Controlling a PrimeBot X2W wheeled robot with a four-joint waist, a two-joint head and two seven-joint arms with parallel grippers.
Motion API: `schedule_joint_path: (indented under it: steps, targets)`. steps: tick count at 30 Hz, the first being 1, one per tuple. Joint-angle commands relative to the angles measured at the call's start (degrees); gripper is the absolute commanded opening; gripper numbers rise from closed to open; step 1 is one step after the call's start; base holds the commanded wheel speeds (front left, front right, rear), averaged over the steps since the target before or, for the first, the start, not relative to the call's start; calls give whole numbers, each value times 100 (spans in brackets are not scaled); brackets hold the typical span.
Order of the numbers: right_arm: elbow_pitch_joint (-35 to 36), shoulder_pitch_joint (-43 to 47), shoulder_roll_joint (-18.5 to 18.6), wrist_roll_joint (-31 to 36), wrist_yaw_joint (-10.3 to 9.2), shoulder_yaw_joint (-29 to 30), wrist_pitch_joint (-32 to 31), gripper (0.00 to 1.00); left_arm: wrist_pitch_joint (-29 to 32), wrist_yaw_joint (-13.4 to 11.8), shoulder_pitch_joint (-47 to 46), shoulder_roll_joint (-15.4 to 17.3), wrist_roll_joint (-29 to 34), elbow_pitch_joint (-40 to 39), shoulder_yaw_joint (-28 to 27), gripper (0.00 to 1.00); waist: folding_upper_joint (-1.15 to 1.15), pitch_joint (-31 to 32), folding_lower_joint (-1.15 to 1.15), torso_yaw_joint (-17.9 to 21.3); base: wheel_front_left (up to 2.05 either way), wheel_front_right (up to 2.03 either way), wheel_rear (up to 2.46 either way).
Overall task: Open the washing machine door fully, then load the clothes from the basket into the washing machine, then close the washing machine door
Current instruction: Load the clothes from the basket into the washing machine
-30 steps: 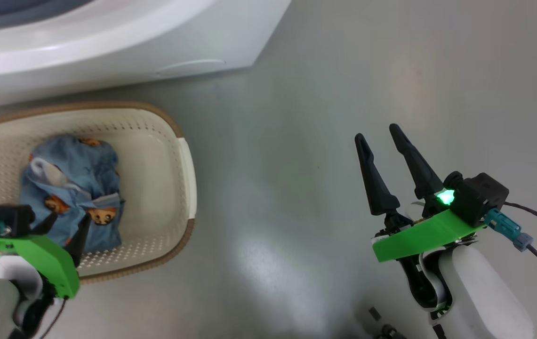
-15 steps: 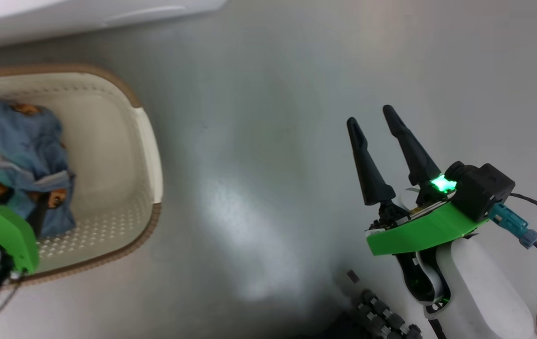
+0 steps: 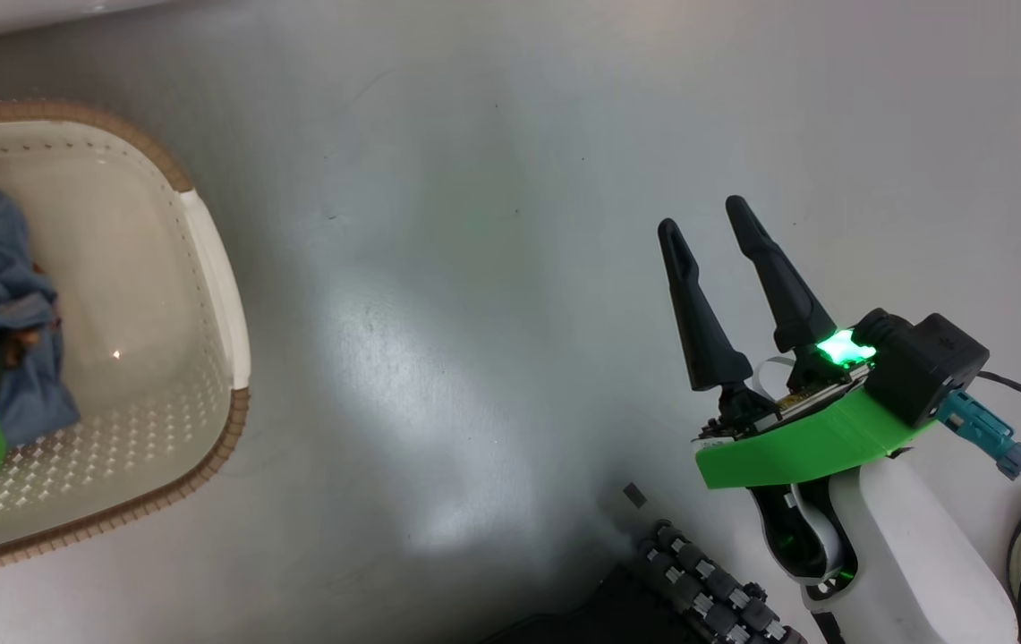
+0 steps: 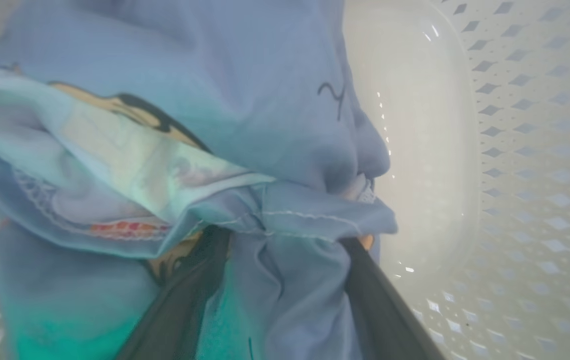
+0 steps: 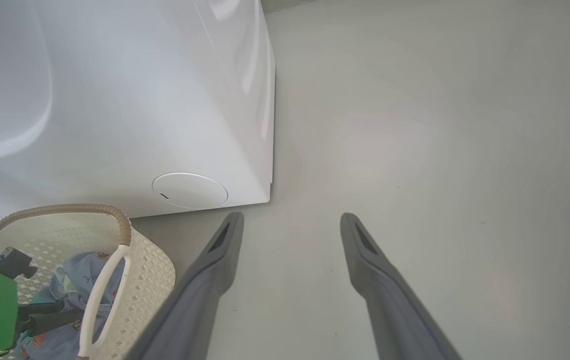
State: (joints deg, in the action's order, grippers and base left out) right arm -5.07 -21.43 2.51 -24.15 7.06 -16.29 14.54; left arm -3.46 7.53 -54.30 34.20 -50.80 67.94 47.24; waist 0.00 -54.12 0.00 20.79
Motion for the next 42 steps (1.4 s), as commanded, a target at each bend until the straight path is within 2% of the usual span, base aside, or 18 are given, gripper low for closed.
schedule_joint_path:
  steps: [1, 2, 15, 27, 33, 42]
  targets:
    - [142, 337, 37, 48, 43, -66, 46, 100, -126, -5, -46, 159, -32, 92, -140, 33, 0, -11, 0, -1, 0, 0, 0]
    - [144, 338, 37, 44, 43, -71, 46, 100, -161, -5, -64, 133, -51, 116, -138, 0, 0, -12, 0, 1, 0, 0, 0]
    - [42, 61, 37, -100, 43, -239, 46, 100, -435, -5, 169, 188, -496, -221, 6, 0, 0, 175, 0, -48, 0, 0, 0]
    - [-361, -62, 37, -141, 43, -128, 46, 100, -1037, -5, 1057, -42, -1368, -1010, -3, 0, 0, 1226, 0, -382, 0, 0, 0]
    - [-659, -57, 37, -70, 43, -56, 46, 100, -1144, -4, 1342, -156, -1515, -1506, -10, 0, 0, 1769, 0, -656, 0, 0, 0]
    - [-1047, -20, 37, 13, 43, 48, 46, 100, -1153, -4, 1908, -321, -965, -2519, -887, 0, 0, 2681, 0, -923, 0, 0, 0]
